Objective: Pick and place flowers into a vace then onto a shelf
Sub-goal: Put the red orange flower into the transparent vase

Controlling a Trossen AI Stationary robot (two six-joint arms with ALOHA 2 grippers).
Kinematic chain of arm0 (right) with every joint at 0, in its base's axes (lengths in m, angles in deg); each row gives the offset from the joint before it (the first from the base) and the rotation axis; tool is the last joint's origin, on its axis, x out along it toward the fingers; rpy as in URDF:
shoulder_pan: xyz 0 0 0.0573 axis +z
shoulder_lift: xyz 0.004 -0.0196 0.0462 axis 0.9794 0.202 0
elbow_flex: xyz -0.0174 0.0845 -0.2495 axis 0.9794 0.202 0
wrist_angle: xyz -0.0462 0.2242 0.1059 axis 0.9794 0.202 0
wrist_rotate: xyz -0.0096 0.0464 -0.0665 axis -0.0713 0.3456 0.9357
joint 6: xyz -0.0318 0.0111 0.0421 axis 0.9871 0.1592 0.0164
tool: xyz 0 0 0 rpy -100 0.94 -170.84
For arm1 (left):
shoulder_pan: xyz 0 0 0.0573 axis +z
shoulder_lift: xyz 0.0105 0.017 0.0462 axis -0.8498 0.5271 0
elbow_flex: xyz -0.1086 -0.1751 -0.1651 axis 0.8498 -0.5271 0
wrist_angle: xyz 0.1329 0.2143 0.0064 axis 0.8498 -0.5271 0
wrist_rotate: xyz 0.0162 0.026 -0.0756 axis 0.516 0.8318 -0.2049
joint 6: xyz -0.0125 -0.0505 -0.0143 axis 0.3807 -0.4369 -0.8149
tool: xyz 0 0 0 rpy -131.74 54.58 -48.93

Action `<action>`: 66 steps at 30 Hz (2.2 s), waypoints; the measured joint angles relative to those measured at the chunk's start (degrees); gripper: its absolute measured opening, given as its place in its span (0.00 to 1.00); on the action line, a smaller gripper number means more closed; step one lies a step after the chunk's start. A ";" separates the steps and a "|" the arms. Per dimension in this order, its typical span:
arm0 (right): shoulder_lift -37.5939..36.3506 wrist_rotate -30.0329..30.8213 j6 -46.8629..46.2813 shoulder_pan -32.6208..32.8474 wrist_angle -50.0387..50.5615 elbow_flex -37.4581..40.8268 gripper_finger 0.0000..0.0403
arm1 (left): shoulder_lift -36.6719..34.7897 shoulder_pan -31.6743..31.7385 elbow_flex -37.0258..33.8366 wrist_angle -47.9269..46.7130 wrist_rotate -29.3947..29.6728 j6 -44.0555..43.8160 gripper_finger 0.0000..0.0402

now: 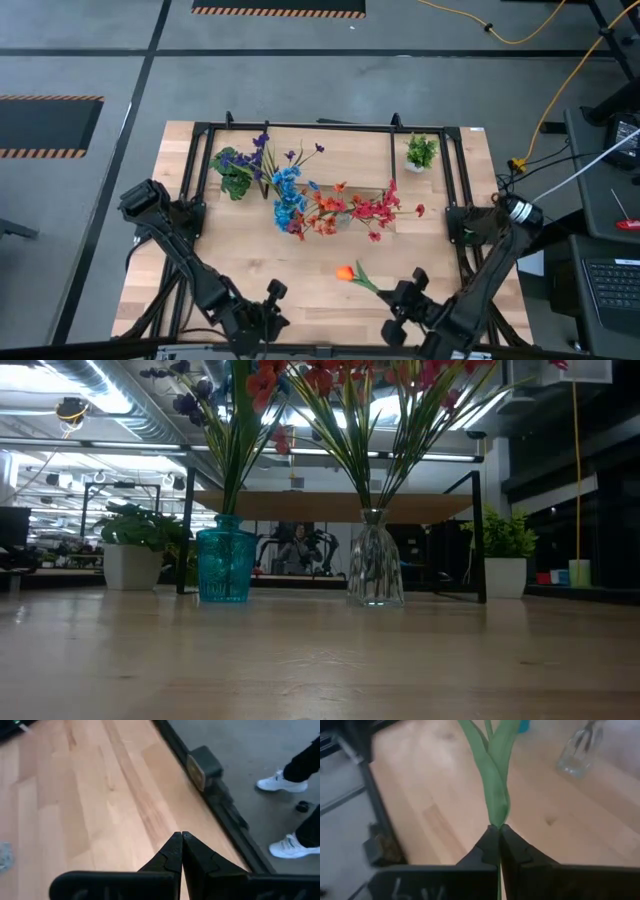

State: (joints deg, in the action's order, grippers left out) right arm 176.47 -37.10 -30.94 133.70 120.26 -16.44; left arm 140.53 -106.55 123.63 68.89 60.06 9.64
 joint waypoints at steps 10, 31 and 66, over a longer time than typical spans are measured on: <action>-10.70 -6.08 23.27 -0.39 -4.54 1.76 0.00 | 0.00 2.66 0.00 0.05 2.80 2.28 0.01; -14.13 -6.40 91.89 -6.95 -116.30 47.38 0.00 | 0.00 1.22 0.00 9.43 1.56 8.60 0.01; -4.89 -24.75 117.94 -29.30 -150.02 48.19 0.00 | 0.02 7.88 0.00 5.23 0.90 13.98 0.01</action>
State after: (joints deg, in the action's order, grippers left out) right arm 171.58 -61.85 87.00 104.39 -29.76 31.75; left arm 140.55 -98.68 123.63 74.13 60.96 23.62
